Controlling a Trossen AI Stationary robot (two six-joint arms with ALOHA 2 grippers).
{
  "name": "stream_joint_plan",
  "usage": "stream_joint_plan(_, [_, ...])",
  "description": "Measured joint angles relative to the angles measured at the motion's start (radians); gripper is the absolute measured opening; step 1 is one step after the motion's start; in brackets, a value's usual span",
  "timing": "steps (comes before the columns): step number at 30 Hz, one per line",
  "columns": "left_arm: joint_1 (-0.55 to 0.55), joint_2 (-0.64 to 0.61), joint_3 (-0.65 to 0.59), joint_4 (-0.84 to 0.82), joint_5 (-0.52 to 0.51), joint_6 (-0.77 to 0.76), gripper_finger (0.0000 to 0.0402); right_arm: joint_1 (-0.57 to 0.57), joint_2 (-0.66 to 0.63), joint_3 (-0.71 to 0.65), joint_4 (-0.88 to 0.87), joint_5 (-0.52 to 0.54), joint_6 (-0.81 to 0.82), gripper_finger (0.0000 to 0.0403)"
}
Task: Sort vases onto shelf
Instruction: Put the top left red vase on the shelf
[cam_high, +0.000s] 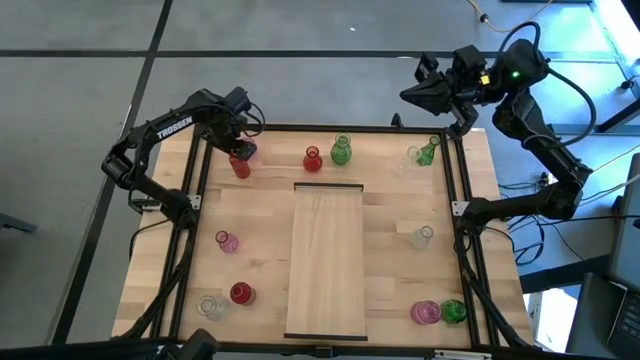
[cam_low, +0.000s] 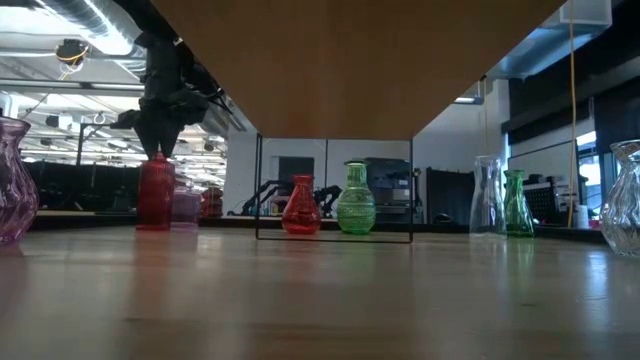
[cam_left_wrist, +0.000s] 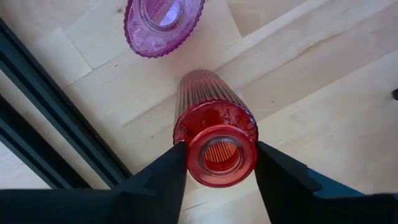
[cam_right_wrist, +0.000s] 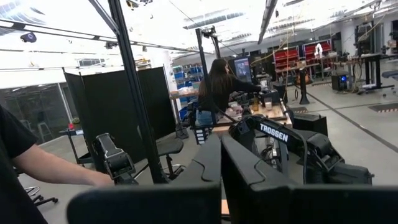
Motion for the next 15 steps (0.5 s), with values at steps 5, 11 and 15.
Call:
stream_joint_plan(5, [-0.002,-0.001,0.0,0.002,-0.019,0.02,0.0153,0.0,0.0,0.0,-0.012,0.0,0.0,0.0001])
stream_joint_plan(11, [-0.021,-0.001,0.0,-0.012,-0.032,0.028,0.015,0.0,0.0,0.0,-0.017,0.0,0.0,0.0001])
stream_joint_plan(15, [-0.047,-0.011,0.0,-0.045,-0.038,0.025,0.015,0.0,0.0,0.0,-0.017,0.0,0.0,0.0001])
